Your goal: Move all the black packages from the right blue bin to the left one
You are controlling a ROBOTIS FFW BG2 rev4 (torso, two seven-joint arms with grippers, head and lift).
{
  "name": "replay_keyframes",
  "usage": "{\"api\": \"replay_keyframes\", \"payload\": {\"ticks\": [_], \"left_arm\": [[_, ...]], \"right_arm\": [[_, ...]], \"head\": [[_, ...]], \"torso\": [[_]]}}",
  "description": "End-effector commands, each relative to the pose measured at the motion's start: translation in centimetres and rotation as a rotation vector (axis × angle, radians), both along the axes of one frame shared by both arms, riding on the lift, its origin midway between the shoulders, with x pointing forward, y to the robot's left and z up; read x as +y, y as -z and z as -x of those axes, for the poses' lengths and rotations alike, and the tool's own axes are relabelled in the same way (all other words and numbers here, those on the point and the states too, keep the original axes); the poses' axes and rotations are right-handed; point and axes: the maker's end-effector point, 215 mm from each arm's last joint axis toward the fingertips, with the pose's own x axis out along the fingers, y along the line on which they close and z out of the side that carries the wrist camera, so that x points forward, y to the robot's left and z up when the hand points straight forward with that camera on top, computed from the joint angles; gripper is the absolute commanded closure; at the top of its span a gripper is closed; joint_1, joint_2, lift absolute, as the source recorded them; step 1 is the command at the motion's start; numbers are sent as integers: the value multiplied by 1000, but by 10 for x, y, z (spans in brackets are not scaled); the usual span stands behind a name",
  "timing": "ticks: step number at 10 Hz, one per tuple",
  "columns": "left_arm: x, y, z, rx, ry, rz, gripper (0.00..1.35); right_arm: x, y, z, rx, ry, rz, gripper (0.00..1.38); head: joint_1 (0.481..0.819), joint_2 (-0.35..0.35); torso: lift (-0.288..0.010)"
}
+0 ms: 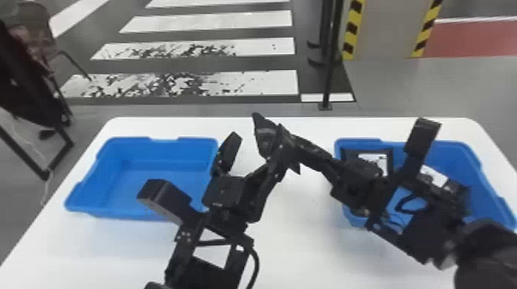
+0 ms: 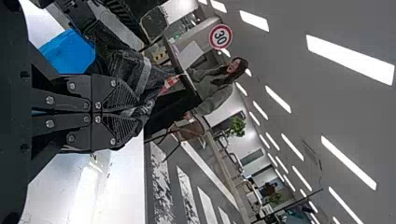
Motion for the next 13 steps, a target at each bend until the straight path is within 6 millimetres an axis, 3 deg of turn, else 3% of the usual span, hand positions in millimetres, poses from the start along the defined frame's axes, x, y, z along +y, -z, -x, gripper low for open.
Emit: {"api": "replay_keyframes", "payload": {"ticks": [1, 2, 3, 5, 6, 8, 9, 10, 12, 13], "left_arm": [[-6, 5, 0, 19, 18, -1, 222], [-2, 8, -2, 22, 6, -20, 371], [13, 6, -4, 2, -42, -64, 680], [12, 14, -5, 28, -45, -96, 1239], [8, 20, -4, 52, -30, -106, 1208], [13, 9, -3, 20, -45, -106, 1208], [23, -3, -4, -16, -78, -91, 1208], [48, -4, -8, -31, -149, -126, 1208], [112, 24, -28, -16, -324, -324, 1208], [156, 55, -41, 20, -427, -480, 1208]], "right_arm": [[6, -1, 3, 2, -14, -6, 1150], [11, -1, 6, 5, -28, -13, 1150], [14, -2, 9, 9, -38, -22, 1150], [14, -6, 9, -1, -35, -37, 1150], [13, -8, 7, -7, -30, -40, 1150], [14, -8, 4, -5, -29, -54, 1148], [12, -4, 2, 2, -24, -63, 1076], [10, 2, 2, 14, -24, -66, 986], [-9, 10, -5, 19, 14, -86, 190], [-17, 12, -8, 19, 29, -87, 88]], "head": [[695, 87], [695, 84], [695, 90], [695, 114], [695, 118], [695, 113], [695, 113], [695, 119], [695, 160], [695, 174]], "torso": [[-175], [-175], [-175], [-175], [-175], [-175], [-175], [-175], [-175], [-175]]}}
